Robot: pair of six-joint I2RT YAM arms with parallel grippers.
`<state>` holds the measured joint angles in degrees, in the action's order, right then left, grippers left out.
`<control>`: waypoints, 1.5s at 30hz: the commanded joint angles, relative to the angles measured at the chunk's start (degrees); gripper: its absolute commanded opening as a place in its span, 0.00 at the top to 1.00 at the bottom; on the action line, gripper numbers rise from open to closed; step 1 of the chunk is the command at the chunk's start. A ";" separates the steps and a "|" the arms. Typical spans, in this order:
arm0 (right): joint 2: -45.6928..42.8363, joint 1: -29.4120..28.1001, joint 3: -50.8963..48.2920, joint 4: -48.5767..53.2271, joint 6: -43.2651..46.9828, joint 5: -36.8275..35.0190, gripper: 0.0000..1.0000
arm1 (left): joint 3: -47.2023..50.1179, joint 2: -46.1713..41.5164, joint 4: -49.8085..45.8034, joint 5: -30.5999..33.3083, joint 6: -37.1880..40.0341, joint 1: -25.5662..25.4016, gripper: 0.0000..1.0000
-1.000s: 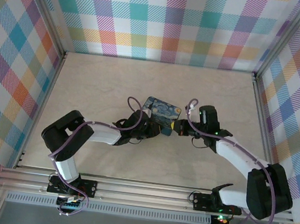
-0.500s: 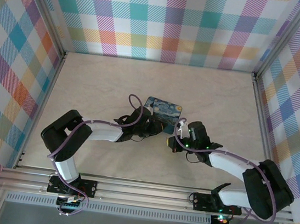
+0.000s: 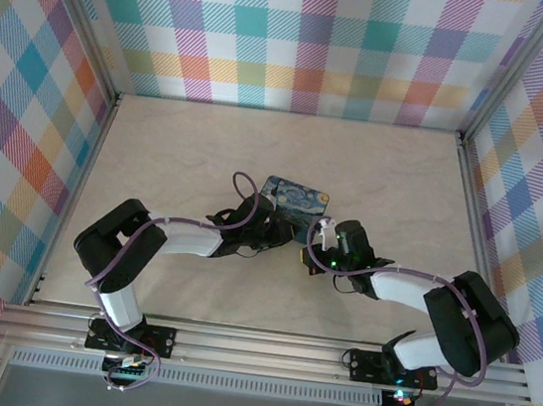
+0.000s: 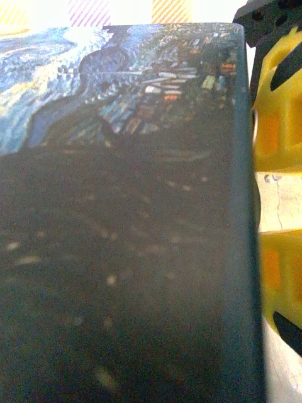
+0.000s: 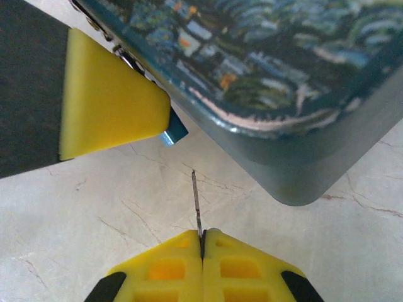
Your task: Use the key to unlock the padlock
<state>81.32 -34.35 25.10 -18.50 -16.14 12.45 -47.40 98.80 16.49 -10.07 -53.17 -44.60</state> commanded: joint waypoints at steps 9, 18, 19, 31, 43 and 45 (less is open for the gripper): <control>2.97 -0.97 2.67 -3.97 2.43 0.92 1.00 | -1.49 -2.02 0.12 -0.46 -0.12 -0.70 0.80; 3.41 -1.07 3.46 -3.70 2.74 0.76 1.00 | -1.57 -2.03 0.12 -0.48 0.05 -0.67 0.80; 3.48 -1.07 3.54 -3.71 2.78 0.74 1.00 | -1.57 -2.07 0.12 -0.48 0.04 -0.70 0.80; 4.11 -1.07 3.52 -5.25 3.11 1.43 1.00 | -1.54 -2.21 0.12 -0.64 0.08 -0.67 0.81; 4.37 -1.07 2.91 -8.01 3.64 2.23 1.00 | -1.35 -2.63 -0.06 -0.61 -0.02 -0.67 0.81; 4.20 -1.07 2.51 -8.74 3.87 2.02 1.00 | -1.24 -2.74 -0.23 -0.57 -0.04 -0.67 0.81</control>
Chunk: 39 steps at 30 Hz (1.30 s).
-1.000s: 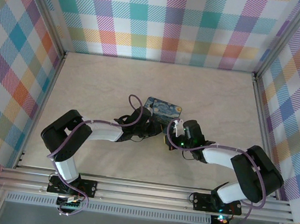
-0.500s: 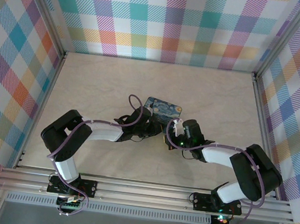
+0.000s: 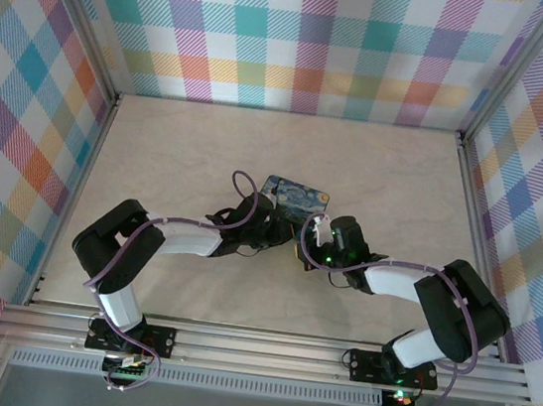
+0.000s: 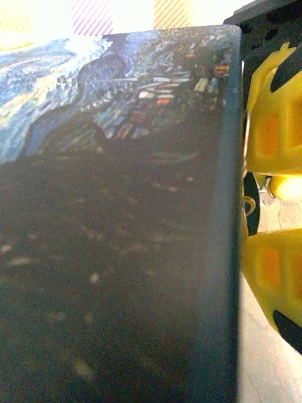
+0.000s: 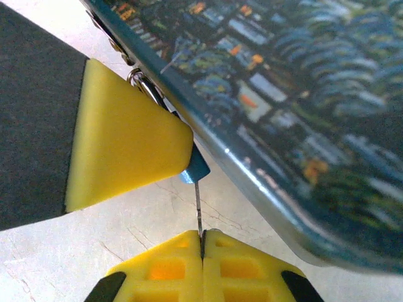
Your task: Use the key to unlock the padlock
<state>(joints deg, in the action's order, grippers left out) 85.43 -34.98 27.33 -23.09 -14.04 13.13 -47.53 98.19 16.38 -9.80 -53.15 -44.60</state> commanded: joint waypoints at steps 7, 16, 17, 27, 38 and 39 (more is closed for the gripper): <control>-0.39 -0.44 -0.49 -6.49 2.43 0.19 1.00 | -1.15 -2.63 -0.29 -1.34 0.00 -0.72 0.81; 0.07 -0.10 -0.19 -8.03 3.93 -1.61 1.00 | -1.25 -3.61 -1.66 -1.71 0.95 -0.67 0.81; 0.24 0.00 -0.10 -8.30 4.02 -1.61 1.00 | -1.31 -3.62 -1.79 -1.71 1.05 -0.73 0.81; 1.05 1.38 -0.07 -10.04 4.72 -0.15 1.00 | -1.17 -3.51 -2.50 -1.60 1.66 -0.73 0.81; 2.56 2.02 0.87 -10.75 4.84 3.10 1.00 | -1.43 -3.11 -2.06 -2.02 1.50 -0.67 0.81; 3.00 1.98 1.15 -10.75 4.83 3.23 1.00 | -1.45 -3.05 -2.06 -2.15 1.55 -0.69 0.81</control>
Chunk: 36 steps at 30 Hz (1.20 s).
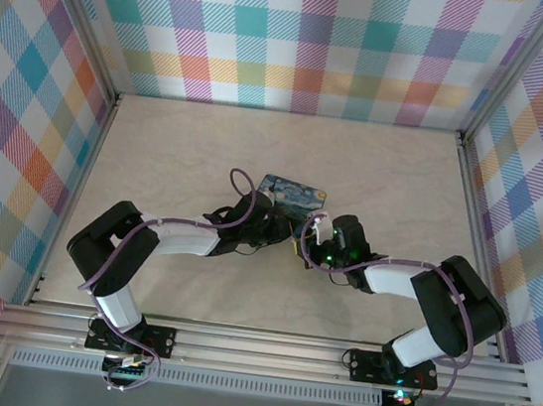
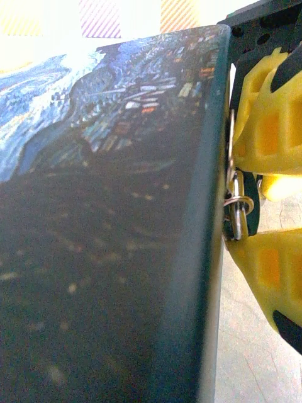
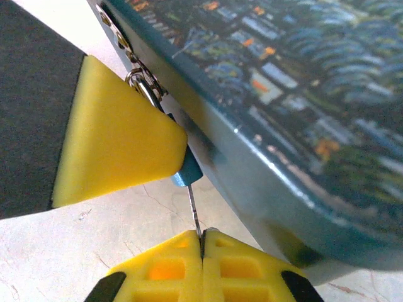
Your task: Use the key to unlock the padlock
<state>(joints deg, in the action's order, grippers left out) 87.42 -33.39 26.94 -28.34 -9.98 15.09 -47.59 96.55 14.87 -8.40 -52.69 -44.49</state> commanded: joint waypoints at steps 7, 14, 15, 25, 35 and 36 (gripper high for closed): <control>2.41 0.60 1.89 -7.26 0.78 0.12 1.00 | -1.40 -1.46 -0.81 -3.55 1.19 -0.78 0.81; 2.14 1.90 2.14 -6.55 1.89 -0.16 1.00 | -1.36 -1.37 -1.16 -3.39 1.53 -0.78 0.81; 2.01 2.07 2.15 -6.56 1.96 -0.17 1.00 | -1.43 -1.37 -1.16 -3.46 1.54 -0.81 0.81; 2.74 2.45 2.88 -6.61 2.73 -0.02 1.00 | -1.71 -1.11 -1.51 -3.54 1.71 -0.80 0.81; 4.22 2.62 4.37 -6.55 3.38 0.67 1.00 | -1.79 -1.03 -1.69 -3.55 1.72 -0.82 0.81; 4.25 2.62 4.38 -6.64 3.21 1.09 1.00 | -1.79 -0.93 -1.60 -3.55 1.71 -0.77 0.82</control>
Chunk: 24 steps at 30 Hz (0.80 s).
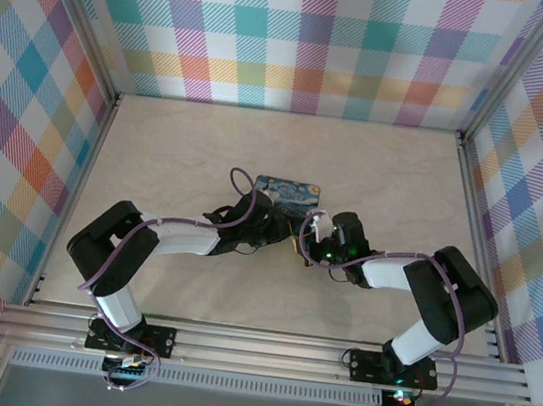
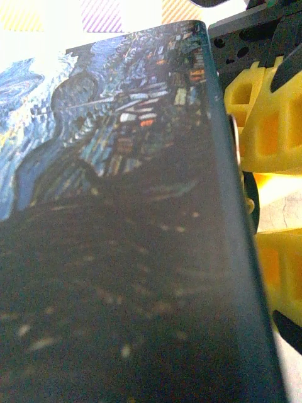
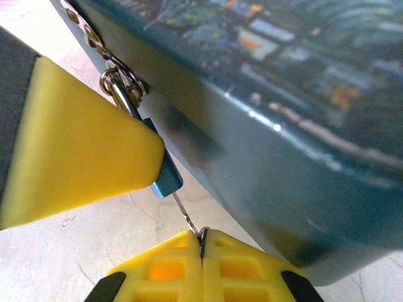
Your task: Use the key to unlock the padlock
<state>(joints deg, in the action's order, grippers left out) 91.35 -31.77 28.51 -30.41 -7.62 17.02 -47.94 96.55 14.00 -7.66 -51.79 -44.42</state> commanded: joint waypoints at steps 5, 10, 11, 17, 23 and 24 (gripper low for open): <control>0.58 0.99 3.01 -5.18 0.41 0.44 1.00 | -1.74 -0.56 -0.55 -4.56 0.73 -0.84 0.81; 0.43 1.01 3.05 -7.26 -0.97 2.18 1.00 | -1.55 -0.23 -0.55 -4.42 0.65 -0.85 0.81; 0.20 1.01 3.13 -7.16 -1.10 2.52 1.00 | -1.46 -0.18 -0.46 -4.38 0.53 -0.85 0.82; -1.52 1.14 3.08 -6.15 -0.09 1.46 1.00 | -1.14 0.09 -0.38 -4.29 0.48 -0.85 0.81; -1.83 2.41 3.04 -4.43 0.57 0.74 1.00 | -0.77 -0.22 -0.55 -4.21 0.53 -0.86 0.82; -1.86 2.54 2.98 -4.32 0.66 0.71 1.00 | -0.80 -0.28 -0.62 -4.20 0.56 -0.88 0.81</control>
<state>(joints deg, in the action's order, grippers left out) 91.18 -30.55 28.75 -30.63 -8.01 19.35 -48.29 96.55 14.04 -7.90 -51.81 -44.42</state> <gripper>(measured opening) 0.048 0.193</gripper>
